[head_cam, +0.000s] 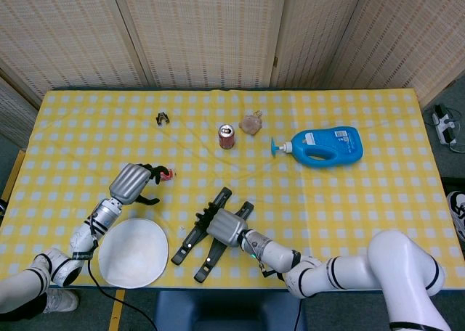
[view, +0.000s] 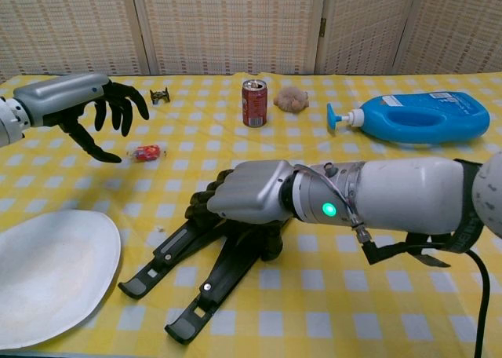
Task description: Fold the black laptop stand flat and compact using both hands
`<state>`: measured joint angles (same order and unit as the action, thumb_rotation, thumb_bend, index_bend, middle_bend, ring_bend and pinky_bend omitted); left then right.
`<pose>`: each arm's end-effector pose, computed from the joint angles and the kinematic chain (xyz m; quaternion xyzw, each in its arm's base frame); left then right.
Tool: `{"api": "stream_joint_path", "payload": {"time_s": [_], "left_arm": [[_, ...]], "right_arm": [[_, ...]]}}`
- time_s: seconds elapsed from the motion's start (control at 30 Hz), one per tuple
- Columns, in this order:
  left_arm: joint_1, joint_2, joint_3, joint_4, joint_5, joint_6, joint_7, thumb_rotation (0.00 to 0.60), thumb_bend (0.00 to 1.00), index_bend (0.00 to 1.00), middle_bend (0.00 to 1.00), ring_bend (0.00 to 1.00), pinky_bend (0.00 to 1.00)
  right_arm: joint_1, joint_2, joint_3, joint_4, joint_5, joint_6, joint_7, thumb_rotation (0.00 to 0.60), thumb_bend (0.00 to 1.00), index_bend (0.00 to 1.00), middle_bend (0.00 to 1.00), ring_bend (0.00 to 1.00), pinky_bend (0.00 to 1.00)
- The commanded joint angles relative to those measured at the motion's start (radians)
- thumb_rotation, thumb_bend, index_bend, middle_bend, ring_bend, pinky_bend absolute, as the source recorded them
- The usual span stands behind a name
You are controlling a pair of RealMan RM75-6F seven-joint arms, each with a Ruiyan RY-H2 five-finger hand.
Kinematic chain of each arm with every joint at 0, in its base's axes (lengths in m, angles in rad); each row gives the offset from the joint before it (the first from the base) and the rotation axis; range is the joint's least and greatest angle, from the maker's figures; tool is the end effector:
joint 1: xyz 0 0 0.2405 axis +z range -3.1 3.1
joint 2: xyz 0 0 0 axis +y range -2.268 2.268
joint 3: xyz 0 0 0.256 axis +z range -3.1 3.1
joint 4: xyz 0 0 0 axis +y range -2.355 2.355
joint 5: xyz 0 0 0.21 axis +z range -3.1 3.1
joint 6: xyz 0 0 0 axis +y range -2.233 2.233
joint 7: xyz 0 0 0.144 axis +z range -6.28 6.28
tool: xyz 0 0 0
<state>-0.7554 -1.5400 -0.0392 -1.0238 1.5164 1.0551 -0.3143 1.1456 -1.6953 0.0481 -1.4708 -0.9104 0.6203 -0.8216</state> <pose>-0.2100 0.3822 0.0218 -0.7500 -0.3377 -0.4247 0.3783 -0.0486 -0.3049 -0.1161 0.9389 -0.1347 0.2011 0.2447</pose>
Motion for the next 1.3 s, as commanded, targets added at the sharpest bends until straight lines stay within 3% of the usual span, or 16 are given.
{"api": "stream_joint_path", "payload": {"time_s": [0.03, 0.17, 0.47, 0.8, 1.17, 1.3], "left_arm": [[0.002, 0.002, 0.001, -0.001, 0.0, -0.003, 0.001, 0.6, 0.0, 0.36, 0.55, 0.48, 0.56], [0.007, 0.004, 0.001, -0.003, 0.0, -0.005, 0.001, 0.6, 0.0, 0.36, 0.55, 0.48, 0.56], [0.015, 0.009, 0.003, -0.007, -0.001, -0.013, 0.0, 0.6, 0.0, 0.35, 0.53, 0.47, 0.55], [0.024, 0.015, 0.003, -0.014, 0.0, -0.013, 0.0, 0.6, 0.0, 0.33, 0.53, 0.46, 0.55], [0.028, 0.026, 0.001, -0.033, 0.007, -0.009, 0.004, 0.6, 0.0, 0.32, 0.52, 0.46, 0.54], [0.028, 0.03, -0.004, -0.047, 0.008, -0.002, 0.013, 0.6, 0.0, 0.32, 0.51, 0.46, 0.54]], "right_arm": [[0.021, -0.003, 0.002, 0.017, 0.018, -0.016, 0.024, 0.6, 0.26, 0.0, 0.0, 0.0, 0.0], [0.046, -0.01, 0.002, 0.036, 0.04, -0.025, 0.043, 0.6, 0.26, 0.0, 0.0, 0.0, 0.0], [0.085, -0.019, -0.005, 0.074, 0.067, -0.036, 0.094, 0.6, 0.26, 0.0, 0.14, 0.0, 0.0], [0.078, -0.017, -0.007, 0.087, -0.012, -0.008, 0.17, 0.6, 0.26, 0.01, 0.25, 0.06, 0.0], [0.013, -0.003, -0.018, 0.077, -0.193, 0.096, 0.259, 0.6, 0.26, 0.24, 0.43, 0.21, 0.0], [-0.007, -0.001, -0.022, 0.08, -0.221, 0.116, 0.274, 0.6, 0.26, 0.29, 0.47, 0.24, 0.0]]}}
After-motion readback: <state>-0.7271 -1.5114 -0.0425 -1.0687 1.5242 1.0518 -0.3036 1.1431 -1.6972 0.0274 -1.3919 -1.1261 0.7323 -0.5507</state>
